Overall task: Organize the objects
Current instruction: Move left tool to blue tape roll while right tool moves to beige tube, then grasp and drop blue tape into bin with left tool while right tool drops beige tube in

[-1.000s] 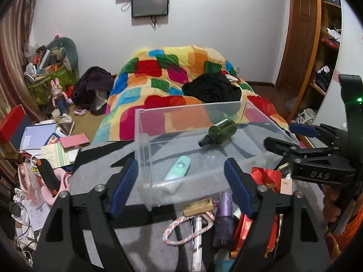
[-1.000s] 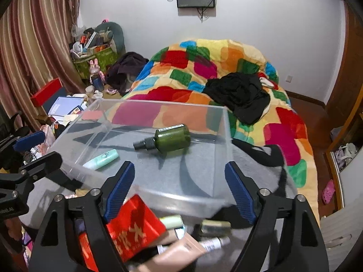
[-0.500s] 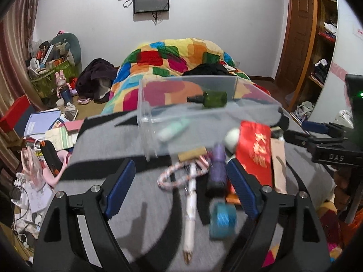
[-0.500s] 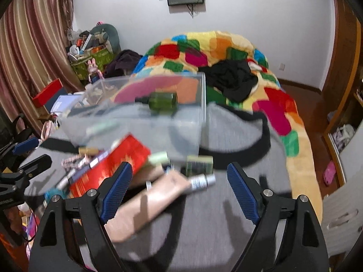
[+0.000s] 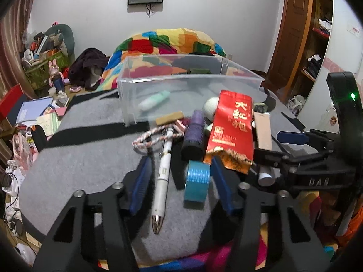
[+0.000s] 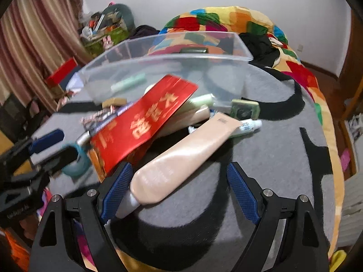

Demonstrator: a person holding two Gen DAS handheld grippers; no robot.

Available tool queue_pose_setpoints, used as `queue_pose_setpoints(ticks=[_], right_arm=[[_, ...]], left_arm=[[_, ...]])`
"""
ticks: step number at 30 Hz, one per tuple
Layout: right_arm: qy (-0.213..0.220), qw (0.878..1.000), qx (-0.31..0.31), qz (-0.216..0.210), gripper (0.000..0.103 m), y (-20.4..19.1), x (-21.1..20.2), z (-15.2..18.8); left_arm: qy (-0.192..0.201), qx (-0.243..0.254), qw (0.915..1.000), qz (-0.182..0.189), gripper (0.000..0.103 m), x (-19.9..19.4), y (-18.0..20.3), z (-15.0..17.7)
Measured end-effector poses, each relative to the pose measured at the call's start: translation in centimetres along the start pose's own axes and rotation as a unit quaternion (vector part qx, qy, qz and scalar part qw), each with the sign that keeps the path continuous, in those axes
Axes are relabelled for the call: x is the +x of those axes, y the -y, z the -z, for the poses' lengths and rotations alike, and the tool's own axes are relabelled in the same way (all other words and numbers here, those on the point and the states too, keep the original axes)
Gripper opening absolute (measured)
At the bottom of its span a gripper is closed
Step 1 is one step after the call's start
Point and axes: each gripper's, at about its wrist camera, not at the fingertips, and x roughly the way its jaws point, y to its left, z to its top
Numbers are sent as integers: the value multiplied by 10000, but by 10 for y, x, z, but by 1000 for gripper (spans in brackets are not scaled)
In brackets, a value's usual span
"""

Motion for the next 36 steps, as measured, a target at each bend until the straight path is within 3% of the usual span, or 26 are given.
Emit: queue_pose_setpoints(ticks=[4,9,15,25,36], right_arm=[[-21,9999,91,-94,76,7,-3,4],[-37,10000,7,75,53,13,-9,12],[18,9999,17,137,34,20,-19,20],[567,9971,181,478,29,30,-47,13],[1187,9921,69,395,29,22,-60,-37]], left_arm=[[-25,-51,10000,59,33,2,0,4],[64,-80,9999,55,21,-1,1,4],[176,-106,9998,25,20,-7,-1,1],[519,-211,9984,-30,20,-25,-9,-12],[992,-267,9946,-127,20,-34,-17,-48]])
